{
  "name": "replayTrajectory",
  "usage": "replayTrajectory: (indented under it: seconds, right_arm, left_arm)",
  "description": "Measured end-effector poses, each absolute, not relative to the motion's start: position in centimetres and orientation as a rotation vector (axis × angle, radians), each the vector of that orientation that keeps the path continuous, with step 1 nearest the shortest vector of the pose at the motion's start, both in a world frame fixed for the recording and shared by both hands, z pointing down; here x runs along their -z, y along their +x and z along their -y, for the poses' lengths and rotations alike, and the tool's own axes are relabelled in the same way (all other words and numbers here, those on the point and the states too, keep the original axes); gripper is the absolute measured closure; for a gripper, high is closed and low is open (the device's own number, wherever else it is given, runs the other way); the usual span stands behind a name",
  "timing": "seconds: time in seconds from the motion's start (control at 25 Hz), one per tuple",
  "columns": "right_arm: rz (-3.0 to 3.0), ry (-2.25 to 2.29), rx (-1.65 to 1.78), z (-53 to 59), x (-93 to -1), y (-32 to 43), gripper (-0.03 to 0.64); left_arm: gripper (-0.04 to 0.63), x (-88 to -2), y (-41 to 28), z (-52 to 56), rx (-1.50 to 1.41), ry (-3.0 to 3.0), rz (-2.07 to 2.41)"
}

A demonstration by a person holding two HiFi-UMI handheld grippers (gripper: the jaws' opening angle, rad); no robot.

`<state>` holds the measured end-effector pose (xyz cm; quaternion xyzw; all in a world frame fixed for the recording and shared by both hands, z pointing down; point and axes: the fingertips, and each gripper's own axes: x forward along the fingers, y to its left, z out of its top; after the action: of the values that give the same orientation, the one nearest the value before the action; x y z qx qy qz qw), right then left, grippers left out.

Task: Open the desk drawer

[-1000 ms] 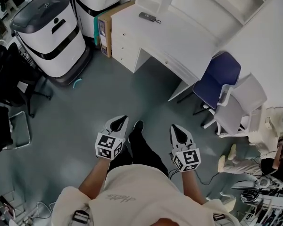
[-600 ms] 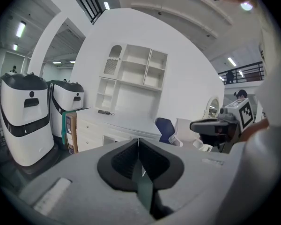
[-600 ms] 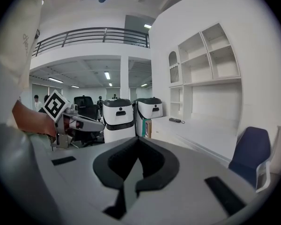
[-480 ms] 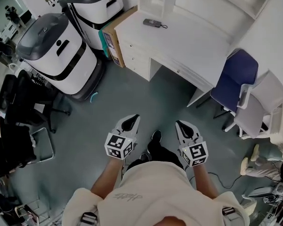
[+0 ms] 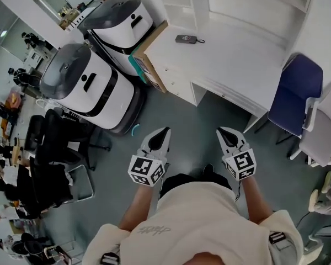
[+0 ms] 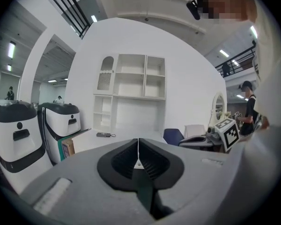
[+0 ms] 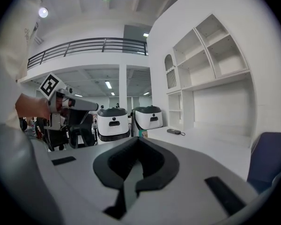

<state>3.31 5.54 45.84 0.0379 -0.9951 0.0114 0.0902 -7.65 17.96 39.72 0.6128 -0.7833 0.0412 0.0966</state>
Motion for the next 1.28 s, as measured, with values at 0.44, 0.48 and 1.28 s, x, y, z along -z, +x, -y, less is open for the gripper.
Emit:
replayTrajectory:
  seconds: [0.44, 0.48, 1.28]
  right_arm:
    - [2.920, 0.343, -0.226, -1.1, -50.5, 6.3, 0.620]
    - [2.907, 0.365, -0.234, -0.8, -50.9, 6.6, 0.620]
    - [2.817, 0.764, -0.193, 8.5, -46.3, -0.6, 0.620]
  left_arm:
    - [0.578, -43.2, -8.9, -12.6, -0.233, 1.848, 2.151]
    - [0.578, -43.2, -9.0, -11.8, -0.221, 1.866, 2.140]
    - [0.578, -44.7, -19.4, 0.9, -0.296, 2.155, 1.937]
